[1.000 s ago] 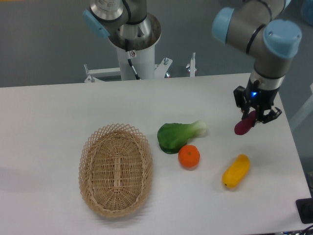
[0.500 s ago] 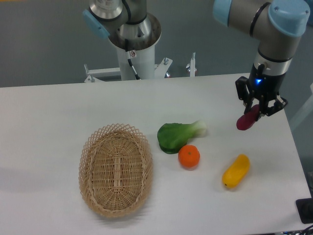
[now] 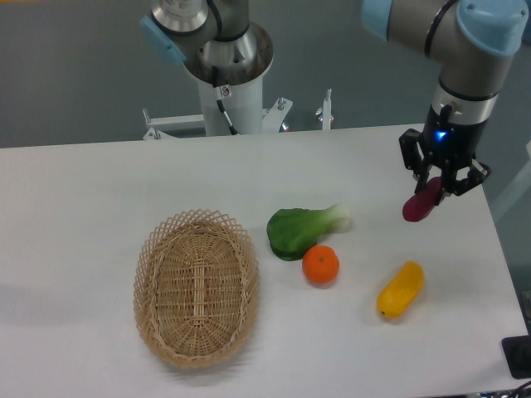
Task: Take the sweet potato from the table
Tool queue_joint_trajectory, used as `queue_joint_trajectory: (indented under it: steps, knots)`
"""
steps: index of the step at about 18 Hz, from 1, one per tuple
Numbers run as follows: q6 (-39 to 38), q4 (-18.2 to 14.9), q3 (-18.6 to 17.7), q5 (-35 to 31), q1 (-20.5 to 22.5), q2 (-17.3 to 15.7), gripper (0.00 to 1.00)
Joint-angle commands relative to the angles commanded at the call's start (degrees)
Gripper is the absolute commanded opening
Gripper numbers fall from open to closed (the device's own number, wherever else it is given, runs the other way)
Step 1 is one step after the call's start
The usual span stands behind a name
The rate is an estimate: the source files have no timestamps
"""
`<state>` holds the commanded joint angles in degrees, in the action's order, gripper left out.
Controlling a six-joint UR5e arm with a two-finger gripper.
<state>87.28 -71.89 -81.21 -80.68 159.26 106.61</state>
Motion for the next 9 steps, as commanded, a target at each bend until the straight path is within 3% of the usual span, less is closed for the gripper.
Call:
queue_joint_trajectory:
  steps: [9]
  knots:
    - [-1.23,0.18,0.00,0.18,-0.09,0.09,0.22]
